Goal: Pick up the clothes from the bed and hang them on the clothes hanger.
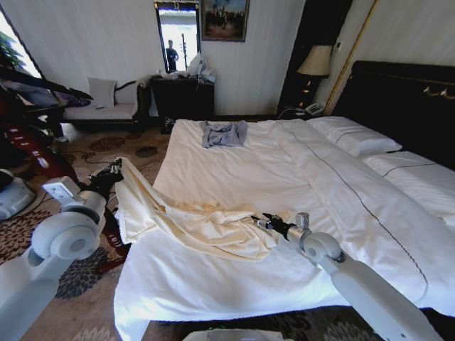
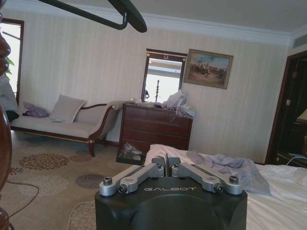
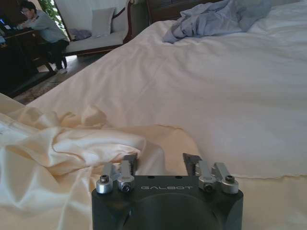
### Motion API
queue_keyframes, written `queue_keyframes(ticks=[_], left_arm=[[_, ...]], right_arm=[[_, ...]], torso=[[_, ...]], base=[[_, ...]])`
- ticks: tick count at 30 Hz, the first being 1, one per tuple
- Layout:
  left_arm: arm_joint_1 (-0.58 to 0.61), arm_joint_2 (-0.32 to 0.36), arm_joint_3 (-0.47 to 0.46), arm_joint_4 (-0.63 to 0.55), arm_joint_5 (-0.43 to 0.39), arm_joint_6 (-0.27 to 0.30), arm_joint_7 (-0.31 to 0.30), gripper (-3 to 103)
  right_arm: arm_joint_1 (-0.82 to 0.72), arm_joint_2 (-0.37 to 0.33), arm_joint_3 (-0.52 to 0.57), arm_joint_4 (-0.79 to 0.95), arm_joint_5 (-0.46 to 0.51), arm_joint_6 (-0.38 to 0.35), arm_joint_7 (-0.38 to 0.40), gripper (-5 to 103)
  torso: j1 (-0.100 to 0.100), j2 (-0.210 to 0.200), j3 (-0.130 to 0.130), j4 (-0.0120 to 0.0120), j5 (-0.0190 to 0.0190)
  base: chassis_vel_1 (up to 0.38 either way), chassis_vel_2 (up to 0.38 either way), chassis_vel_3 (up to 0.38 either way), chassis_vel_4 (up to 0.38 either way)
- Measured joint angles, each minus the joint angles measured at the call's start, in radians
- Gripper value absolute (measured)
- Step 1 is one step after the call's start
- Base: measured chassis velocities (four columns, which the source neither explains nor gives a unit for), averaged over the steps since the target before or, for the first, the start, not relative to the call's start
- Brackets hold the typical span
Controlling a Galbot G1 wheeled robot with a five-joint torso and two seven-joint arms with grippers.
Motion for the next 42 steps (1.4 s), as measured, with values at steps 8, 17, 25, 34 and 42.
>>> queue_keyframes(ticks=[8,17,25,34,42], left_arm=[[-0.011,-0.001,0.014,0.005,0.001,-0.001,-0.002,2],[-0.012,-0.008,0.025,0.005,0.006,-0.002,-0.002,2],[-0.018,-0.009,0.010,-0.002,0.016,-0.011,0.011,2],[-0.187,0.035,0.062,-0.041,-0.039,-0.018,0.039,2],[-0.435,0.071,0.152,0.052,-0.075,-0.021,0.091,2]], right_arm=[[0.007,0.011,-0.008,0.005,0.001,-0.003,-0.011,30],[-0.002,0.000,0.011,0.044,0.015,-0.003,-0.011,3],[-0.046,-0.058,0.146,0.161,0.049,-0.006,0.027,0],[-0.061,-0.247,0.460,0.364,0.249,-0.019,0.146,0],[0.165,-0.369,0.479,0.350,0.409,-0.018,0.277,0]], torso=[[0.000,0.000,0.000,0.0000,0.0000],[0.000,0.000,0.000,0.0000,0.0000],[0.000,0.000,0.000,0.0001,0.0000],[0.000,0.000,0.000,-0.0003,0.0000],[0.000,0.000,0.000,0.0000,0.0000]], base=[[0.000,0.000,0.000,0.000],[0.000,0.000,0.000,0.000],[0.000,0.000,0.000,0.000],[0.000,0.000,0.000,0.000],[0.000,0.000,0.000,0.000]])
